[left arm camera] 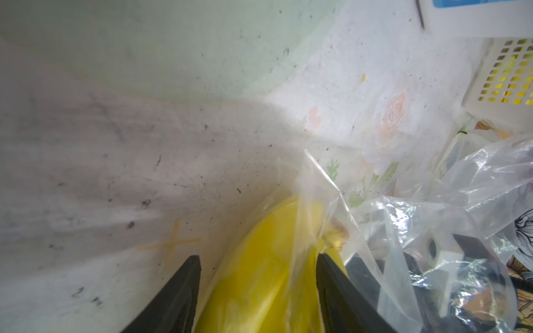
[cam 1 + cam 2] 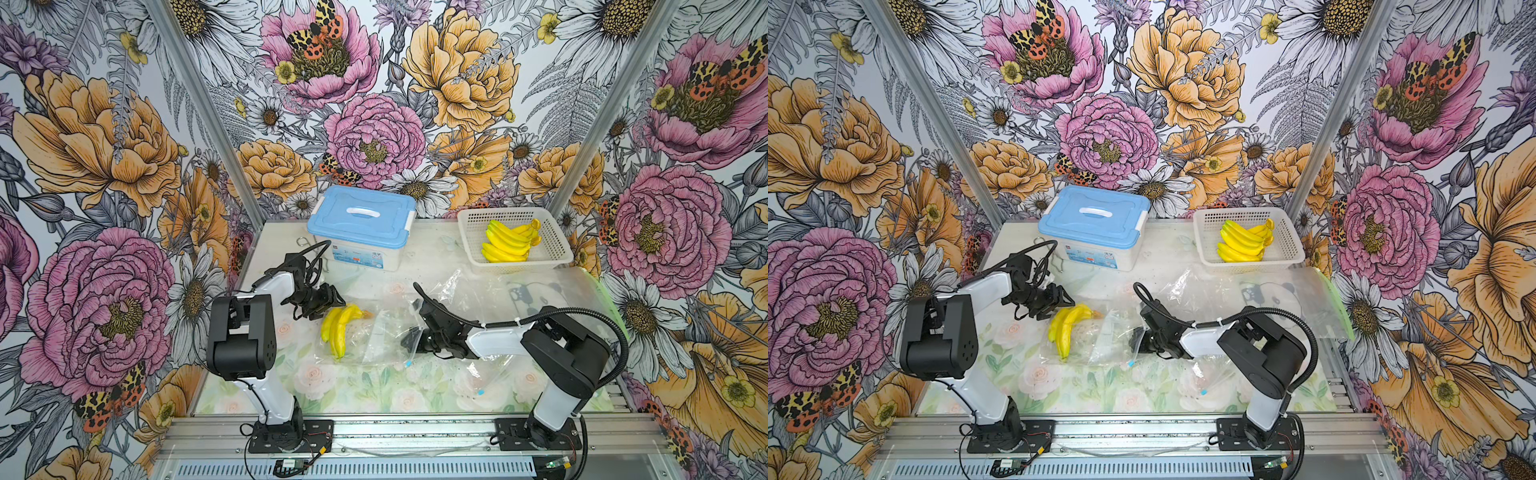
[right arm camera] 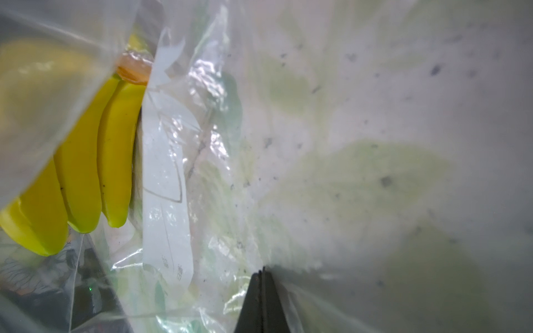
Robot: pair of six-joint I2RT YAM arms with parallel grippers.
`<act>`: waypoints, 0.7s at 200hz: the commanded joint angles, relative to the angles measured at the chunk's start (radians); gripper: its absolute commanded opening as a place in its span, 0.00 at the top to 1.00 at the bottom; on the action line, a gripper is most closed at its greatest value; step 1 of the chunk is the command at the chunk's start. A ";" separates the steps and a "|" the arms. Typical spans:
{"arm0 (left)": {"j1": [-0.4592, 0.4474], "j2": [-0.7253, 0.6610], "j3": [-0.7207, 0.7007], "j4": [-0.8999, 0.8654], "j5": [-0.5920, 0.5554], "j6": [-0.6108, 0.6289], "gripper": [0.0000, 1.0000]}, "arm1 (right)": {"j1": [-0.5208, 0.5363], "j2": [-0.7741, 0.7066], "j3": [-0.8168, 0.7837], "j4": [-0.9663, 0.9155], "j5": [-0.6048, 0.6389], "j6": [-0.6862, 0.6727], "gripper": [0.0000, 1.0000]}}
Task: Open the zip-top bag and take out the banana
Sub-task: Adjust the zipper food storage bag at the center of the board.
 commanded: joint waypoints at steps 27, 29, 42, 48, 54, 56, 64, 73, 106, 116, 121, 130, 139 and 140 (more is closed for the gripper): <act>-0.004 -0.002 0.024 -0.017 0.043 -0.011 0.98 | 0.004 0.012 -0.013 -0.010 0.022 -0.007 1.00; -0.004 -0.003 0.025 -0.019 0.043 -0.012 1.00 | 0.004 0.013 -0.014 -0.010 0.022 -0.008 1.00; -0.004 -0.024 0.029 -0.022 0.049 -0.027 1.00 | 0.005 0.013 -0.014 -0.010 0.022 -0.009 1.00; -0.004 -0.039 0.030 -0.024 0.052 -0.042 1.00 | 0.004 0.013 -0.015 -0.010 0.022 -0.009 1.00; -0.003 -0.059 0.031 -0.025 0.055 -0.063 1.00 | 0.004 0.013 -0.016 -0.010 0.024 -0.010 1.00; -0.003 -0.068 0.032 -0.025 0.055 -0.070 1.00 | 0.005 0.013 -0.017 -0.010 0.025 -0.011 1.00; -0.008 -0.107 0.036 -0.024 0.051 -0.102 1.00 | 0.002 0.013 -0.020 -0.010 0.028 -0.014 1.00; -0.019 -0.162 0.046 -0.027 0.036 -0.142 1.00 | 0.003 0.016 -0.024 -0.009 0.034 -0.019 1.00; -0.247 -0.326 0.224 -0.184 -0.152 -0.225 1.00 | -0.008 0.019 -0.048 0.009 0.052 -0.021 1.00; -0.338 -0.356 0.261 -0.203 -0.196 -0.280 1.00 | -0.008 0.018 -0.050 0.015 0.058 -0.020 1.00; -0.375 -0.374 0.270 -0.204 -0.215 -0.304 1.00 | -0.008 0.018 -0.051 0.019 0.061 -0.018 1.00; -0.414 -0.398 0.274 -0.208 -0.249 -0.341 1.00 | -0.006 0.017 -0.054 0.030 0.065 -0.013 1.00; -0.428 -0.418 0.283 -0.225 -0.283 -0.351 1.00 | -0.006 0.015 -0.061 0.044 0.069 -0.006 1.00; -0.429 -0.420 0.284 -0.228 -0.285 -0.350 1.00 | -0.007 0.015 -0.062 0.047 0.070 -0.006 1.00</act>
